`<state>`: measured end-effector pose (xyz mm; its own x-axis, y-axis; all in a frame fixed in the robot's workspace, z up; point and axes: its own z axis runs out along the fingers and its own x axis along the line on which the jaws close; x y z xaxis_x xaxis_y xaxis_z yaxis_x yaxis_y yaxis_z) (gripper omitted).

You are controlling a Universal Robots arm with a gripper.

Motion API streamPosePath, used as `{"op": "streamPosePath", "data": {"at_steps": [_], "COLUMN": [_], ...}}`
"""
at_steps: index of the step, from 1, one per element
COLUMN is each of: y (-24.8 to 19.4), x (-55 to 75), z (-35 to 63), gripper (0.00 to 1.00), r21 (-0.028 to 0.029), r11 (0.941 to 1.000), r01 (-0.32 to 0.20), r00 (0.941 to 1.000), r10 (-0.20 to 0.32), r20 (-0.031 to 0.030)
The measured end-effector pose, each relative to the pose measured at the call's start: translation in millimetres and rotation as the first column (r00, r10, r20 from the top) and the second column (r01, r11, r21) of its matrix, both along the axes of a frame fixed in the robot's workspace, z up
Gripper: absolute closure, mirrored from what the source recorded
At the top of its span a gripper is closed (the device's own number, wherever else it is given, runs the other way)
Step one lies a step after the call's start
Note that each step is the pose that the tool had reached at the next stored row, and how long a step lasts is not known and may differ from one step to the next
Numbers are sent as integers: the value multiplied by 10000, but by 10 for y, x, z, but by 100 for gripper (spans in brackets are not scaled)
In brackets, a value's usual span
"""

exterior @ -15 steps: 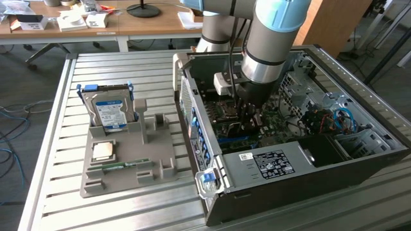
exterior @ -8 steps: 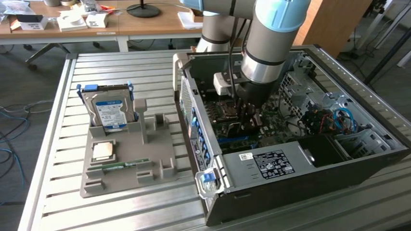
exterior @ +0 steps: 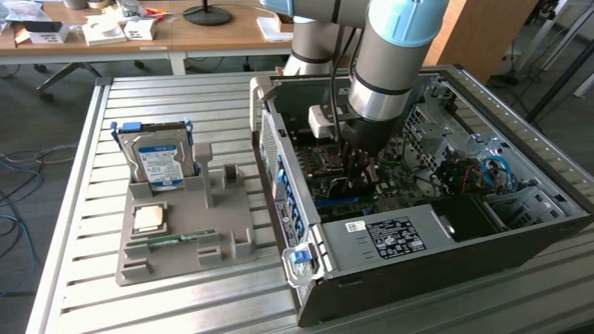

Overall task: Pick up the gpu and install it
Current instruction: 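Insert the gpu into the slot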

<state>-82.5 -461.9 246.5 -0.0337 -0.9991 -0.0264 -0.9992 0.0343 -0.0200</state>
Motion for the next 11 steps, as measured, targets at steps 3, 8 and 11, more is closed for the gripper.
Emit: {"op": "streamPosePath", "data": {"at_steps": [3, 8, 11], "y": [0, 0, 0], "x": [0, 0, 0], "z": [-5, -8, -8], "gripper": [74, 74, 74], "r21": [2, 1, 1], "r11": [10000, 10000, 10000], "r01": [0, 0, 1], "r00": [10000, 10000, 10000], "r10": [0, 0, -1], "r20": [1, 1, 1]}}
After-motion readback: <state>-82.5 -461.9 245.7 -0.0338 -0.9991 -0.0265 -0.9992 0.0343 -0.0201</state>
